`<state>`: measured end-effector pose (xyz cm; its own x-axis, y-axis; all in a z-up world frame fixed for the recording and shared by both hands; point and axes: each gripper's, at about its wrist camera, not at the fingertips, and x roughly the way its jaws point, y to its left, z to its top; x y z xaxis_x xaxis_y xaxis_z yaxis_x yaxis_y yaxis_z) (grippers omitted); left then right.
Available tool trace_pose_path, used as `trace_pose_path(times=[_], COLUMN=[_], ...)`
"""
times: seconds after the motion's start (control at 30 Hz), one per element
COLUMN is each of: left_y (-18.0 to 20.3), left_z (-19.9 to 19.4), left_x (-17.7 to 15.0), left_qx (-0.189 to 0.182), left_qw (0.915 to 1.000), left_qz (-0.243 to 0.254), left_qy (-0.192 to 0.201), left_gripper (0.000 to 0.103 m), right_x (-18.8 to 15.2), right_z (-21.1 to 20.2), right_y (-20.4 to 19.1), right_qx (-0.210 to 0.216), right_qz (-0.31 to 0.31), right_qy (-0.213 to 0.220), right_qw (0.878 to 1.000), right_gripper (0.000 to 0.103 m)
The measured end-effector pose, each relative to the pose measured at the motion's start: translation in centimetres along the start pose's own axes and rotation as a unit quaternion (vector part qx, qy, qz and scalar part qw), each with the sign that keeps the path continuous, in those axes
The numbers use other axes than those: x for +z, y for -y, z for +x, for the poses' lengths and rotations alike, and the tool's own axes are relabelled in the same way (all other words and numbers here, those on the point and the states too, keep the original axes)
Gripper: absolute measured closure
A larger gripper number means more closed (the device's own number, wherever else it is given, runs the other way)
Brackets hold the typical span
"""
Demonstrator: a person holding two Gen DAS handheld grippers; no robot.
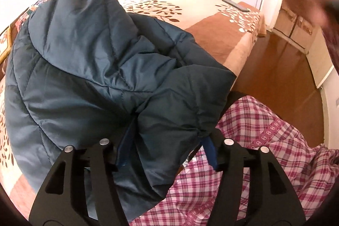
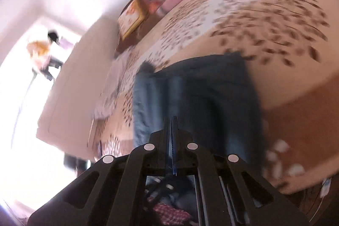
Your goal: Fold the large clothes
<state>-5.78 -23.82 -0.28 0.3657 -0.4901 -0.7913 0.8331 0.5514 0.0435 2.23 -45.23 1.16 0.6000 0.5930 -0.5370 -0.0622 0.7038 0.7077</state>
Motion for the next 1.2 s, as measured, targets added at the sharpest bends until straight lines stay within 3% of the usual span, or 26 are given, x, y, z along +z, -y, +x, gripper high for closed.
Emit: trace_pose_path(times=[0.07,0.13,0.23,0.4,0.63,0.73,0.9,1.03,1.2], left_y=[0.5,0.9,1.0,1.6,0.3,-1.4,-6.4,-10.2,-13.3], left_z=[0.0,-0.1,-0.4,-0.4,-2.3,-4.3,-9.0,-10.4,-8.2], left_x=[-0.2,-0.6,-0.7,-1.0,-0.5,-0.4,-2.3,-5.4,-8.8], left_qx=[0.004,0.002,-0.016,-0.042,-0.086,-0.094,-0.077,-0.056,-0.039], left_qw=[0.9999,0.9997,0.9995,0.9981,0.9957,0.9955,0.9924,0.9781,0.9472], left_qz=[0.013,0.023,0.027,0.045,0.031,0.004,-0.094,-0.200,-0.317], left_qy=[-0.001,-0.001,0.001,-0.002,-0.012,-0.007,0.019,0.010,-0.034], left_gripper=[0.038,0.034,0.029,0.023,0.023,0.023,0.023,0.023,0.025], right_x=[1.0,1.9,2.4,0.7,-0.8,-1.1,-1.3,-1.6,-2.2], right_z=[2.4,4.3,6.5,8.4,7.9,7.5,7.6,7.7,8.4], right_y=[-1.2,-1.1,1.9,7.2,7.3,7.2,7.6,7.1,5.6], right_qx=[-0.005,-0.036,-0.118,-0.108,-0.128,-0.133,-0.138,-0.153,-0.200], right_qz=[-0.013,-0.021,-0.009,0.046,0.038,0.037,0.034,0.021,-0.032], right_qy=[-0.019,-0.029,-0.038,-0.064,-0.056,-0.052,-0.048,-0.040,-0.031], right_qw=[1.000,0.999,0.992,0.991,0.989,0.989,0.989,0.987,0.979], right_gripper=[0.098,0.098,0.103,0.103,0.103,0.103,0.103,0.103,0.103])
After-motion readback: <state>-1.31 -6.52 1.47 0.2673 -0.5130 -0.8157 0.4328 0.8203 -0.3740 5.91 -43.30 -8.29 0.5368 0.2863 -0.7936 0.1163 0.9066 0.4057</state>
